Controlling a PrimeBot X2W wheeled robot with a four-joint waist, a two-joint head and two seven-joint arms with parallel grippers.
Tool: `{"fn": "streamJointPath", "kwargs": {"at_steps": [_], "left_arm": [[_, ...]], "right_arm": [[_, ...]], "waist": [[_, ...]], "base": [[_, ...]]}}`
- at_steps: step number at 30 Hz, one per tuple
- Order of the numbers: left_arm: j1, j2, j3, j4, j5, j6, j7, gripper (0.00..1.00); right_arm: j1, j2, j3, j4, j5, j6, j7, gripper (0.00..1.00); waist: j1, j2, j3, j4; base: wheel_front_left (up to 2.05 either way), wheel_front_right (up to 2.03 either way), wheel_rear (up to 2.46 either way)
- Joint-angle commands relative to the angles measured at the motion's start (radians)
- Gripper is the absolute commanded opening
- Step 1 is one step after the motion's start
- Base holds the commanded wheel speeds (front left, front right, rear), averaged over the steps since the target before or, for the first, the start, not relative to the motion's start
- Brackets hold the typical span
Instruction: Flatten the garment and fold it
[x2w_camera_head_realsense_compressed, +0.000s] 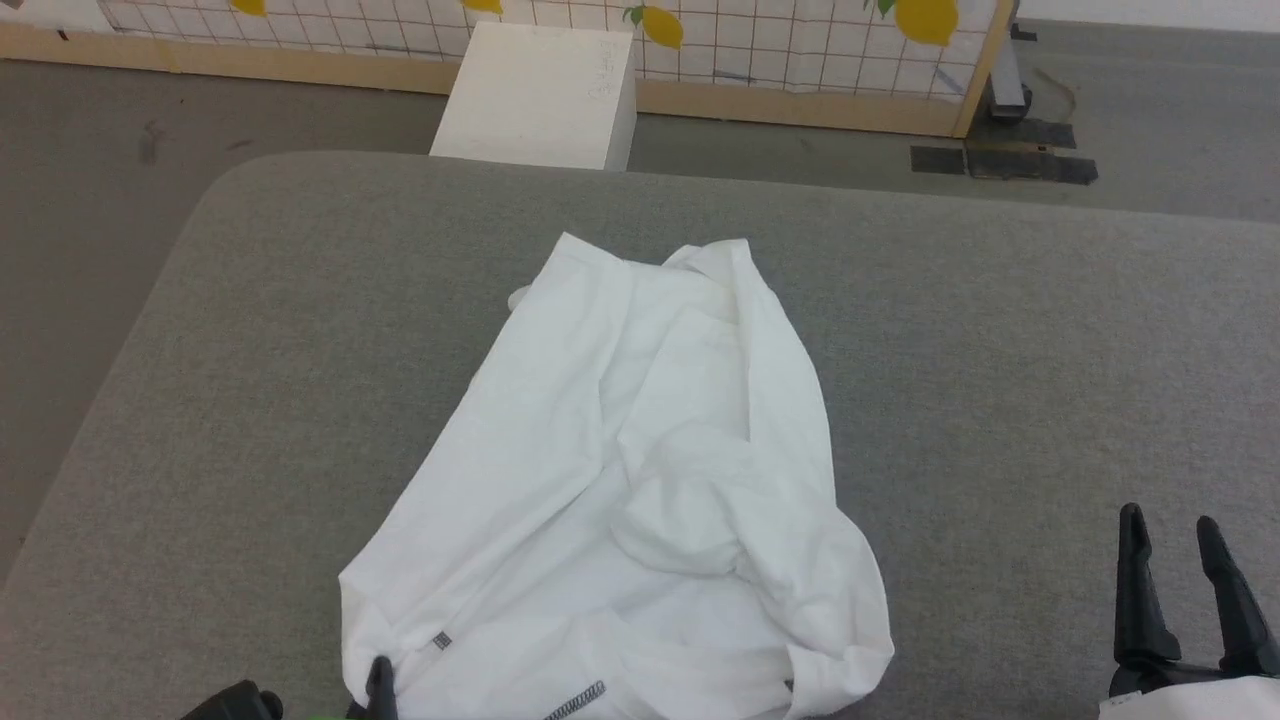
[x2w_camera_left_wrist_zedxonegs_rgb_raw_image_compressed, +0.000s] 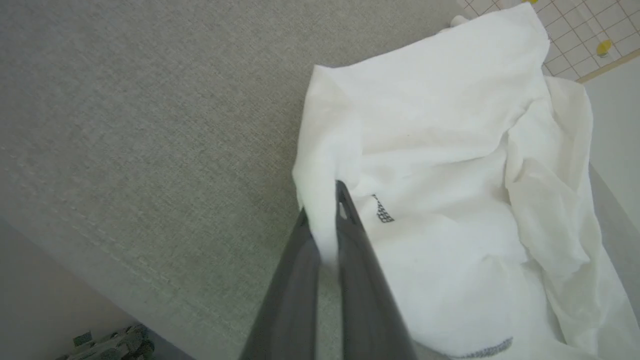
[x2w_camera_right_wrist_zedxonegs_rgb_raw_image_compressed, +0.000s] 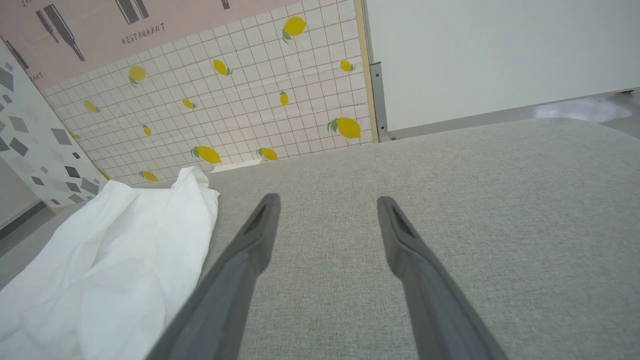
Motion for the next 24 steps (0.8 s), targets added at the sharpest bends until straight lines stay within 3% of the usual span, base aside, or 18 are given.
{"fn": "streamJointPath", "kwargs": {"at_steps": [1, 5, 10, 16, 19, 24], "left_arm": [[0.006, -0.009, 0.009, 0.021, -0.011, -0.001, -0.014, 1.0], [-0.023, -0.025, 0.01, 0.038, -0.007, -0.028, -0.052, 1.0], [-0.079, 0.001, 0.025, -0.041, 0.06, -0.038, -0.128, 1.0], [-0.189, 0.044, 0.003, -0.137, 0.237, -0.125, -0.228, 1.0], [-0.232, 0.024, 0.004, -0.144, 0.35, -0.174, -0.239, 1.0], [-0.217, -0.024, 0.014, -0.094, 0.513, -0.203, -0.24, 1.0]], "right_arm": [[0.002, -0.001, 0.004, 0.001, 0.0, -0.001, 0.001, 1.0], [0.002, -0.001, 0.009, 0.009, 0.002, -0.001, 0.001, 1.0], [0.004, -0.001, 0.005, 0.013, 0.002, -0.001, 0.001, 1.0], [0.002, -0.001, 0.008, 0.014, 0.004, -0.001, -0.002, 1.0], [-0.001, -0.001, 0.01, 0.014, 0.003, -0.001, -0.002, 1.0], [-0.004, -0.001, 0.011, 0.008, -0.008, -0.001, 0.004, 1.0]], "waist": [[0.0, 0.0, -0.008, 0.006], [0.0, 0.0, -0.018, 0.003], [0.0, 0.0, -0.025, -0.01], [0.0, 0.0, -0.018, -0.027], [0.0, 0.0, -0.012, -0.035], [0.0, 0.0, -0.004, -0.043]], "base": [[0.0, 0.0, 0.0], [0.0, 0.0, 0.0], [0.0, 0.0, 0.0], [0.0, 0.0, 0.0], [0.0, 0.0, 0.0], [0.0, 0.0, 0.0]]}}
